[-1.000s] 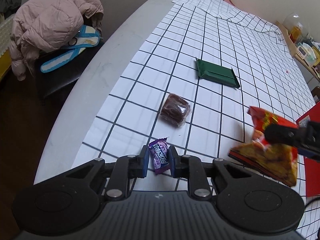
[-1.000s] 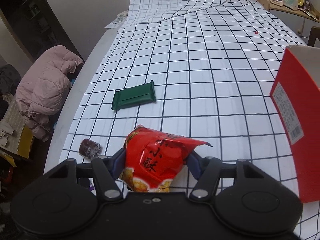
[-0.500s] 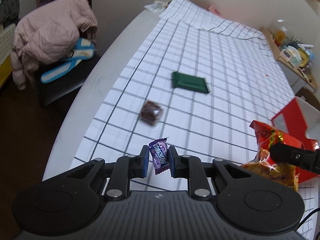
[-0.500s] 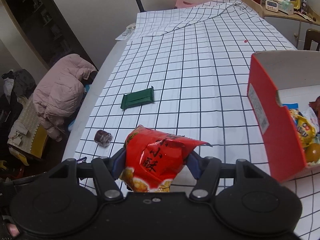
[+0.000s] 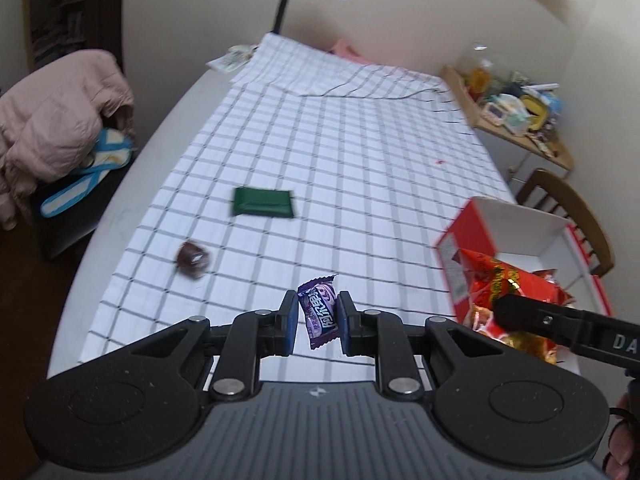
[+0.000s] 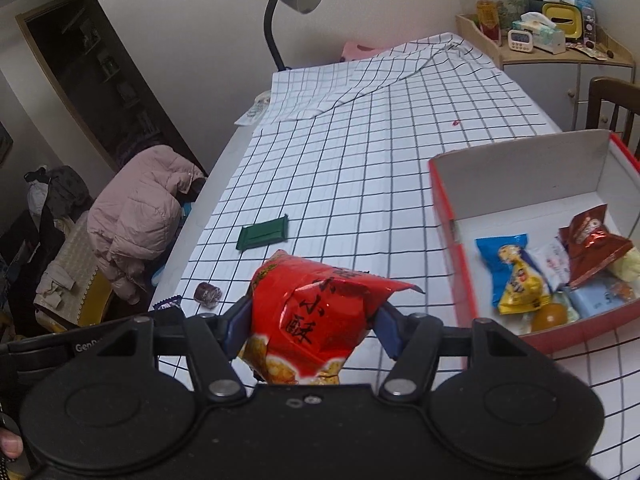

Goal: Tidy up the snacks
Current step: 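Carry the purple candy and red chip bag over the red shoebox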

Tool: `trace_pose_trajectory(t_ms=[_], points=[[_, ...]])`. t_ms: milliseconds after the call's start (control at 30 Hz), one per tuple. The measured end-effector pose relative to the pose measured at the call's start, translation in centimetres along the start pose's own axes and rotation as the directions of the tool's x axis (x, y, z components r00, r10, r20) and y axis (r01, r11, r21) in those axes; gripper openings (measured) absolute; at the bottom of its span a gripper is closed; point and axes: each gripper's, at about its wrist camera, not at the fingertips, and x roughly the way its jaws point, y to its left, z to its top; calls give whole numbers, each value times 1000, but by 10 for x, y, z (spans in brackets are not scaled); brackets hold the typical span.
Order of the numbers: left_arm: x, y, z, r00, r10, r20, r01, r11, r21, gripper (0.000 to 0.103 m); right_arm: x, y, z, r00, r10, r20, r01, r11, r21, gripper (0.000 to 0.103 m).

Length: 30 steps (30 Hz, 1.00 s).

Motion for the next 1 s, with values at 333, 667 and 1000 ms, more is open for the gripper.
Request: trace_pose_trajectory(t_ms=[333, 667, 1000], points=[[0, -79, 4, 998, -55, 14, 54, 995, 78, 20, -35, -59, 13, 998, -26, 52, 25, 999, 23, 63], [23, -157, 6, 996, -91, -8, 91, 984, 156, 20, -53, -123, 25, 993, -84, 84, 80, 996, 50, 63], [70, -204, 9, 992, -87, -88, 101, 980, 173, 20, -48, -185, 39, 986, -146, 79, 140, 987, 80, 63]])
